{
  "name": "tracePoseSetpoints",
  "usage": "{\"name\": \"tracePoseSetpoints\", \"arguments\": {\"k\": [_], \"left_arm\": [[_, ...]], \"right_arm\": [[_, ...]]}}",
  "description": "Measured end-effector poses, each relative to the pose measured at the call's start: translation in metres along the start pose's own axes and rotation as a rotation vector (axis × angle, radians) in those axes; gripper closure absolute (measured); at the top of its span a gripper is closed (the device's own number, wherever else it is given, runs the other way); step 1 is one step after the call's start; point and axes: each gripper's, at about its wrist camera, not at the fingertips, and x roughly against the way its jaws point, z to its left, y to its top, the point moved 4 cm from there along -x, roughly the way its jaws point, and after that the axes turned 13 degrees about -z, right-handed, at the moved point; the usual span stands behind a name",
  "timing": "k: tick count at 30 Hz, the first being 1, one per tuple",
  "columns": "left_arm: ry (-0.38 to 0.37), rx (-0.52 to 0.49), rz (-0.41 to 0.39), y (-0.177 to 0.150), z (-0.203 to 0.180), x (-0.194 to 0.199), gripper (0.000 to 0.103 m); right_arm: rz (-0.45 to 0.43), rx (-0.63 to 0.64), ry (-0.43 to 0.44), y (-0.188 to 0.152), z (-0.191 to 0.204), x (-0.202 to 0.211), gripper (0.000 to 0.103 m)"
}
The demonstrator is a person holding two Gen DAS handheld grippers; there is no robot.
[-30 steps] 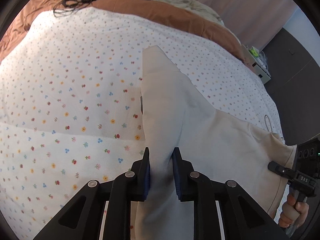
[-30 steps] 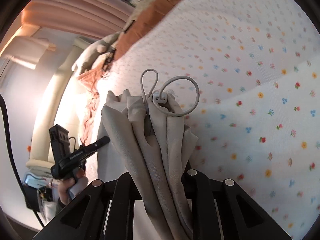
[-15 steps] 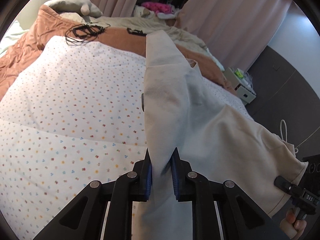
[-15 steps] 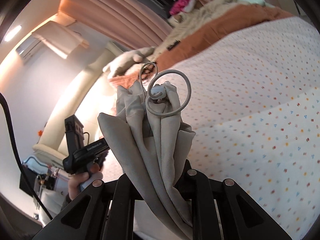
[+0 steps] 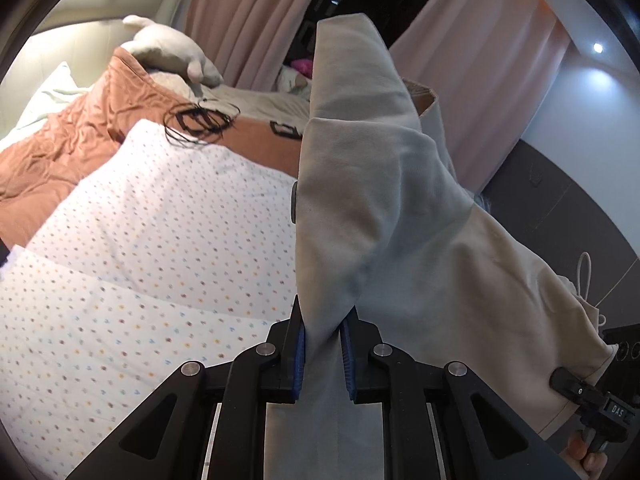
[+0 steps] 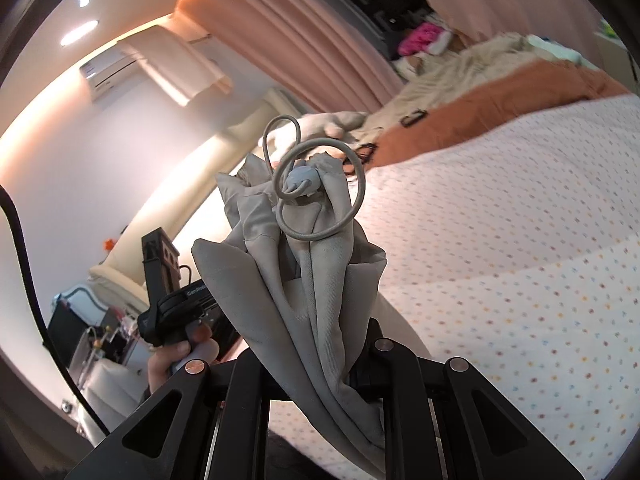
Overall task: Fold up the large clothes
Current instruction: 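Grasp the folded jacket with both grippers and lift it off the bed, then carry the lifted jacket with both grippers toward the clothes stack by the headboard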
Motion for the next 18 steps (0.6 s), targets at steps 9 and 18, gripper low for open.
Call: {"name": "tracePoseSetpoints", "arguments": {"k": [9, 18], "left_arm": [[0.034, 0.018, -0.092, 0.05, 0.049, 0.062, 0.088], [0.106, 0.036, -0.181, 0.094, 0.119, 0.125, 0.088]], "right_arm": [[0.011, 0.058, 0.092, -0.001, 0.082, -0.034, 0.088], [0.077, 0.137, 0.207, -0.025, 0.169, -0.086, 0.088]]}}
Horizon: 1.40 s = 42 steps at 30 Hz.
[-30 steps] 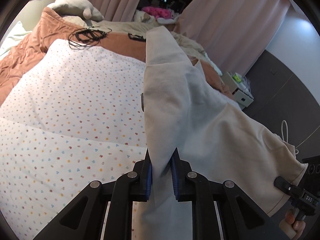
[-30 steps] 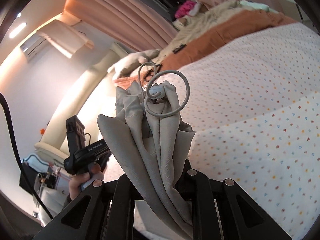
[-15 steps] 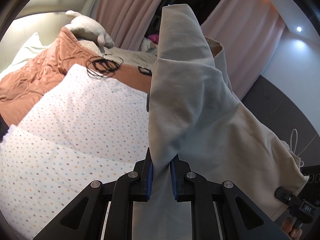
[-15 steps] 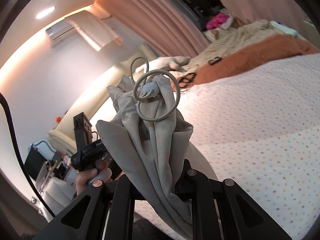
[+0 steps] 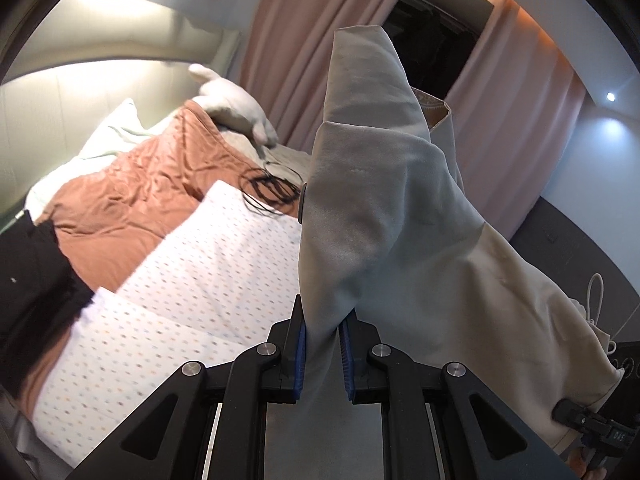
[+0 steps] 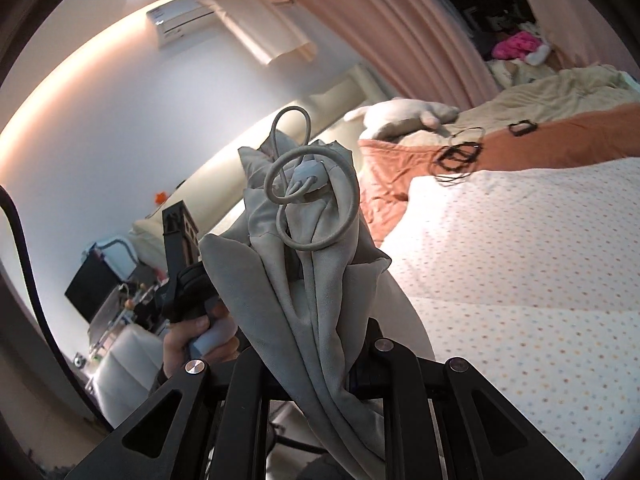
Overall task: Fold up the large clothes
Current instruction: 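Carry the lifted jacket with both grippers toward the clothes stack by the headboard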
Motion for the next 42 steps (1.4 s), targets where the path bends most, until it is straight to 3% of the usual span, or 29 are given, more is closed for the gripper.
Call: {"name": "tracePoseSetpoints", "arguments": {"k": [11, 27, 42], "left_arm": [[0.128, -0.003, -0.085, 0.055, 0.1, 0.045, 0.089], [0.336, -0.004, -0.208, 0.119, 0.246, 0.127, 0.089], [0.529, -0.046, -0.292, 0.162, 0.332, 0.194, 0.09]], "right_arm": [[0.094, 0.048, 0.134, -0.022, 0.088, -0.105, 0.088], [0.256, 0.103, 0.322, -0.094, 0.214, -0.249, 0.088], [0.375, 0.092, 0.478, -0.159, 0.325, -0.346, 0.088]]}}
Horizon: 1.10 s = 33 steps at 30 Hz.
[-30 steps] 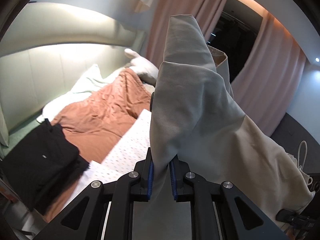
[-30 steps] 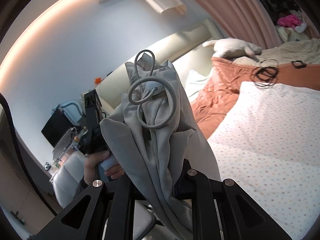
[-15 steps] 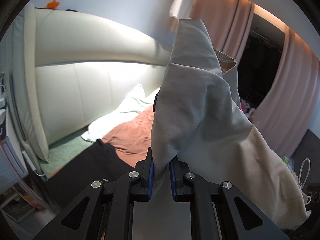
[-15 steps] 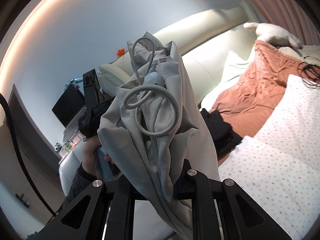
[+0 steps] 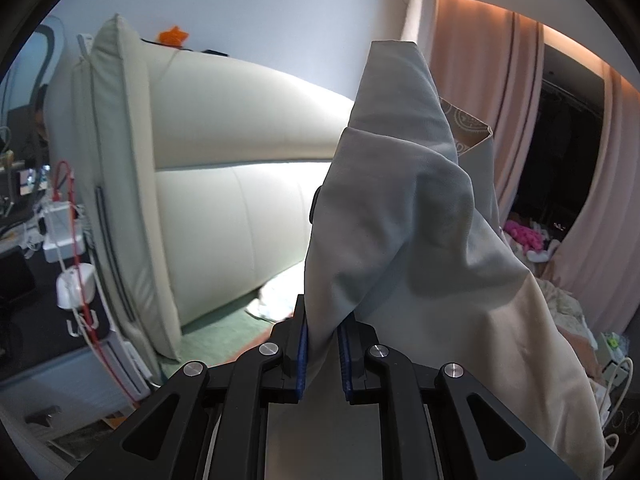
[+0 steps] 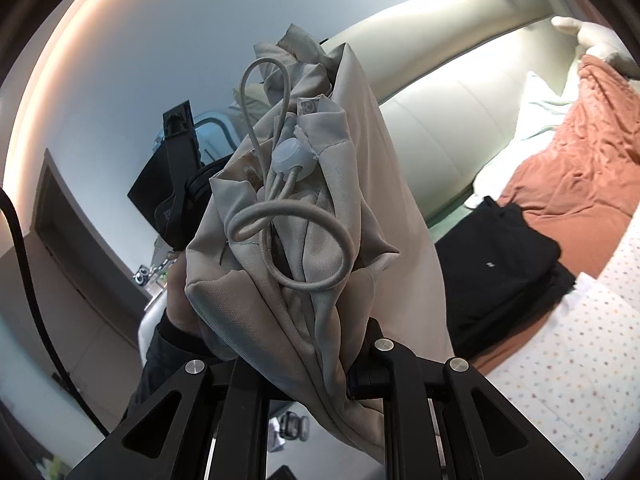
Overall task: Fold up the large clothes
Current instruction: 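Carry the lifted jacket with both grippers toward the clothes stack by the headboard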
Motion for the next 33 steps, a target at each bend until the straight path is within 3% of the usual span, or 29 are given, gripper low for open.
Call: {"name": "tracePoseSetpoints", "arguments": {"k": [8, 19, 24, 33], "left_arm": [[0.122, -0.004, -0.02, 0.009, 0.055, -0.008, 0.09], [0.227, -0.033, 0.031, -0.005, 0.099, -0.065, 0.09], [0.238, -0.062, 0.072, -0.024, 0.097, -0.108, 0.09], [0.226, -0.144, 0.147, -0.046, 0.066, -0.189, 0.09]], "right_arm": [[0.056, -0.026, 0.079, -0.008, 0.016, -0.073, 0.088], [0.123, -0.155, 0.114, -0.011, -0.031, -0.142, 0.087], [0.131, -0.206, 0.091, -0.009, -0.068, -0.149, 0.087], [0.072, -0.279, 0.042, 0.008, -0.148, -0.134, 0.087]]}}
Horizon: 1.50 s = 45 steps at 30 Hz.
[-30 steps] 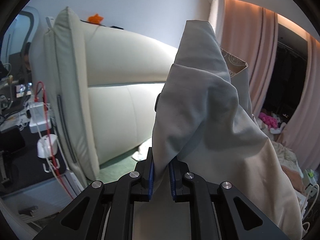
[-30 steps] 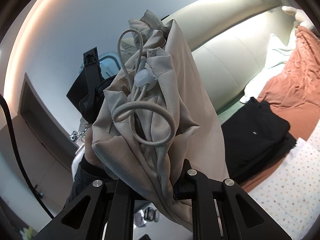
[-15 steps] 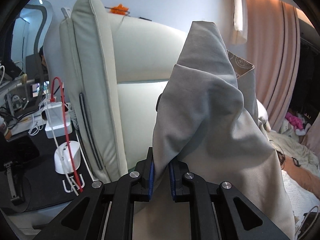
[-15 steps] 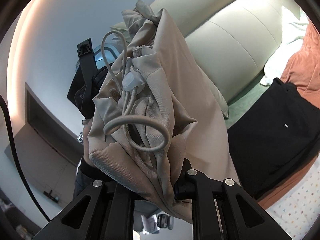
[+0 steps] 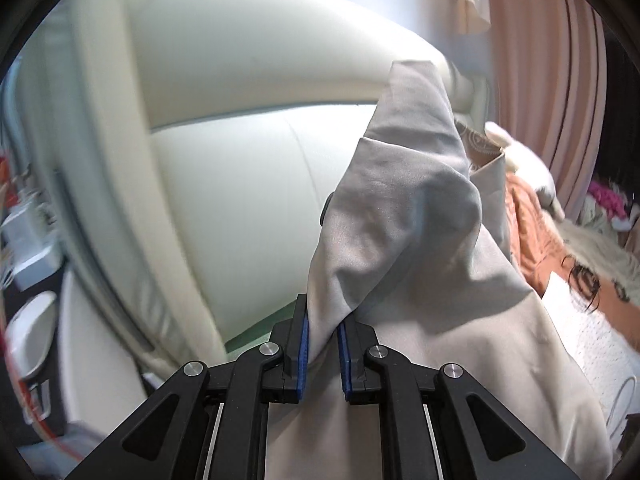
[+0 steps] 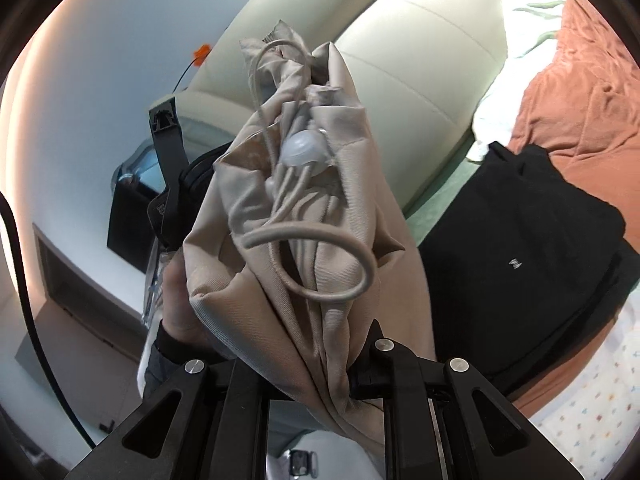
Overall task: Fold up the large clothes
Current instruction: 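Carry the lifted jacket with both grippers toward the clothes stack by the headboard, then lower the jacket onto the clothes stack and open both grippers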
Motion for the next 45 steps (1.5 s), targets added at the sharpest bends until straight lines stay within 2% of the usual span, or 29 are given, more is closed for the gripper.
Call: {"name": "tracePoseSetpoints", "arguments": {"k": [5, 8, 11, 12, 15, 18, 26, 31, 32, 34, 35, 36, 37, 39, 43, 45], "left_arm": [[-0.029, -0.044, 0.054, -0.012, -0.031, -0.048, 0.09], [-0.026, -0.059, 0.103, -0.024, -0.043, -0.069, 0.082], [0.011, -0.065, 0.071, -0.028, -0.04, -0.065, 0.073], [0.011, -0.063, 0.08, -0.032, -0.039, -0.062, 0.066], [0.019, -0.059, 0.079, -0.039, -0.023, -0.046, 0.064], [0.033, -0.073, 0.088, -0.049, -0.001, -0.03, 0.064], [0.064, -0.048, 0.114, -0.078, 0.031, 0.011, 0.064], [0.067, -0.042, 0.137, -0.097, 0.026, 0.023, 0.064], [0.065, -0.038, 0.144, -0.102, 0.027, 0.027, 0.063], [0.064, -0.03, 0.156, -0.112, 0.028, 0.034, 0.05], [0.057, -0.025, 0.159, -0.118, 0.027, 0.037, 0.045], [0.051, -0.024, 0.156, -0.123, 0.025, 0.04, 0.036], [0.047, -0.028, 0.151, -0.128, 0.023, 0.045, 0.029], [0.037, -0.036, 0.153, -0.137, 0.017, 0.05, 0.023], [0.015, 0.01, 0.177, -0.153, 0.015, 0.065, 0.023], [0.01, 0.028, 0.182, -0.159, 0.014, 0.072, 0.023]], "right_arm": [[-0.036, -0.068, -0.015, 0.018, -0.054, 0.006, 0.087], [-0.043, -0.104, -0.041, 0.022, -0.091, 0.0, 0.088], [-0.025, -0.149, -0.091, 0.017, -0.135, -0.009, 0.088], [-0.019, -0.161, -0.113, 0.016, -0.149, -0.013, 0.088], [-0.014, -0.211, -0.175, 0.006, -0.189, -0.018, 0.088], [-0.011, -0.264, -0.181, 0.0, -0.217, -0.02, 0.088], [-0.003, -0.215, -0.249, 0.009, -0.207, -0.038, 0.088], [0.028, -0.201, -0.294, 0.021, -0.217, -0.045, 0.087], [0.035, -0.216, -0.301, 0.02, -0.217, -0.043, 0.082], [0.044, -0.236, -0.325, 0.016, -0.217, -0.037, 0.075], [0.048, -0.234, -0.337, 0.014, -0.217, -0.037, 0.065], [0.051, -0.222, -0.351, 0.011, -0.215, -0.032, 0.055], [0.053, -0.206, -0.36, 0.009, -0.211, -0.027, 0.05], [0.049, -0.184, -0.357, 0.004, -0.204, -0.016, 0.049], [0.047, -0.149, -0.365, 0.004, -0.192, 0.006, 0.046], [0.047, -0.114, -0.378, 0.005, -0.185, 0.016, 0.035]]}}
